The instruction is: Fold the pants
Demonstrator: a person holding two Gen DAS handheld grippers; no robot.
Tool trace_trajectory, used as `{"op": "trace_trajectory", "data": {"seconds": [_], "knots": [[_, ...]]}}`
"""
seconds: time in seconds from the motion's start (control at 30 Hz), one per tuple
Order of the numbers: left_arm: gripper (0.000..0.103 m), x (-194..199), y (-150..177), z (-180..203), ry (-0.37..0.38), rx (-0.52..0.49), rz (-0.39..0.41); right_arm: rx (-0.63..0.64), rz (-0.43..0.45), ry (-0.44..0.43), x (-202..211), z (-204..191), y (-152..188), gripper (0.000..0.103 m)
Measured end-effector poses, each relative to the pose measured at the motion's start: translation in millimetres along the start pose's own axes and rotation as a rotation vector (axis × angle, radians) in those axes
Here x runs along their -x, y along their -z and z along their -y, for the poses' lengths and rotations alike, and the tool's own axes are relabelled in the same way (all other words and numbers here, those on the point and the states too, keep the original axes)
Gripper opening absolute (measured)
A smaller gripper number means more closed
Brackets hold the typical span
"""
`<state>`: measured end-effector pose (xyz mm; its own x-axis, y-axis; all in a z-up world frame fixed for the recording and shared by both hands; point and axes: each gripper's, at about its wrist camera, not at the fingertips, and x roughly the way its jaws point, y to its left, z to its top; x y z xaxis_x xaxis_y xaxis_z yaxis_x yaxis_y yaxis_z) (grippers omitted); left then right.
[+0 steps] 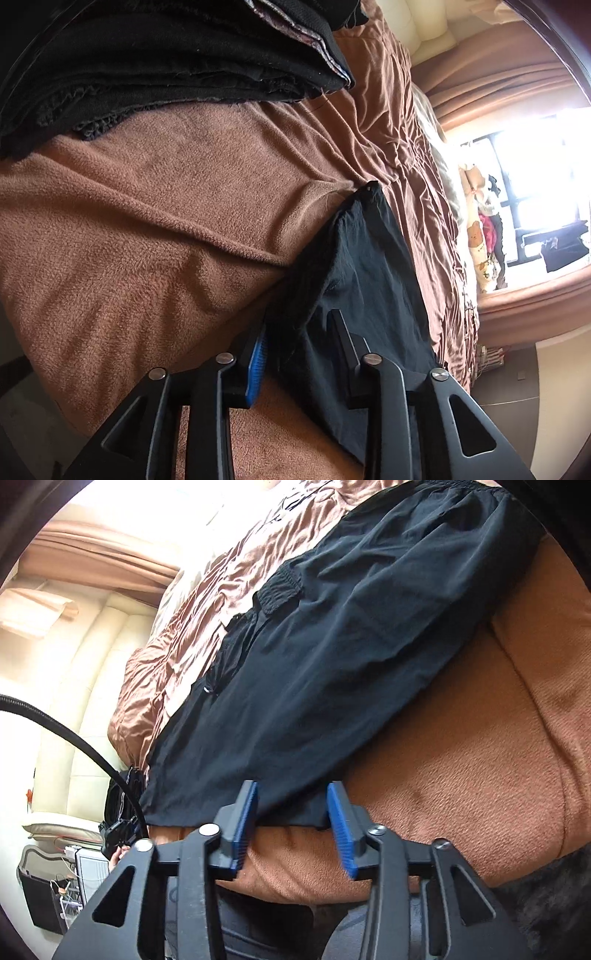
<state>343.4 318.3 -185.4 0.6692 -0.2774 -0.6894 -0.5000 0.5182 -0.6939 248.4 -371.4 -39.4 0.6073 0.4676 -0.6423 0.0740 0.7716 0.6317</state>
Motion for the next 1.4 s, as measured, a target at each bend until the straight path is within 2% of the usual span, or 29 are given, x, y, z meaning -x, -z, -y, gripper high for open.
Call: {"op": "trace_trajectory", "data": {"seconds": [0.13,0.3,0.43,0.63,0.9,1.1,1.17,1.2,1.23,1.33,1.4], "knots": [[0.039,-4,8,2,-0.007,-0.004,-0.022,-0.024,0.057,-0.001,25,25,-17,0.049],[0.04,-7,18,5,-0.006,-0.007,-0.037,-0.051,0.156,0.048,55,68,-46,0.049],[0.044,-12,26,7,-0.012,-0.013,-0.048,-0.099,0.233,0.039,73,106,-68,0.049],[0.045,-14,34,10,-0.027,-0.019,-0.034,-0.15,0.311,0.068,91,150,-92,0.049],[0.045,-15,37,14,-0.048,-0.022,-0.028,-0.214,0.37,0.075,96,183,-103,0.049],[0.045,-17,38,14,-0.061,-0.02,-0.023,-0.25,0.396,0.014,87,191,-103,0.049],[0.045,-17,38,16,-0.065,-0.024,-0.023,-0.27,0.412,0.008,87,193,-102,0.04],[0.045,-18,38,16,-0.067,-0.026,-0.023,-0.279,0.422,0.02,90,196,-99,0.03],[0.045,-19,38,17,-0.069,-0.029,-0.022,-0.283,0.424,0.025,94,198,-96,0.025],[0.045,-22,37,18,-0.068,-0.034,-0.02,-0.271,0.448,0.03,103,195,-81,0.016],[0.045,-23,36,18,-0.068,-0.036,-0.018,-0.254,0.468,0.041,111,192,-71,0.016]]}}
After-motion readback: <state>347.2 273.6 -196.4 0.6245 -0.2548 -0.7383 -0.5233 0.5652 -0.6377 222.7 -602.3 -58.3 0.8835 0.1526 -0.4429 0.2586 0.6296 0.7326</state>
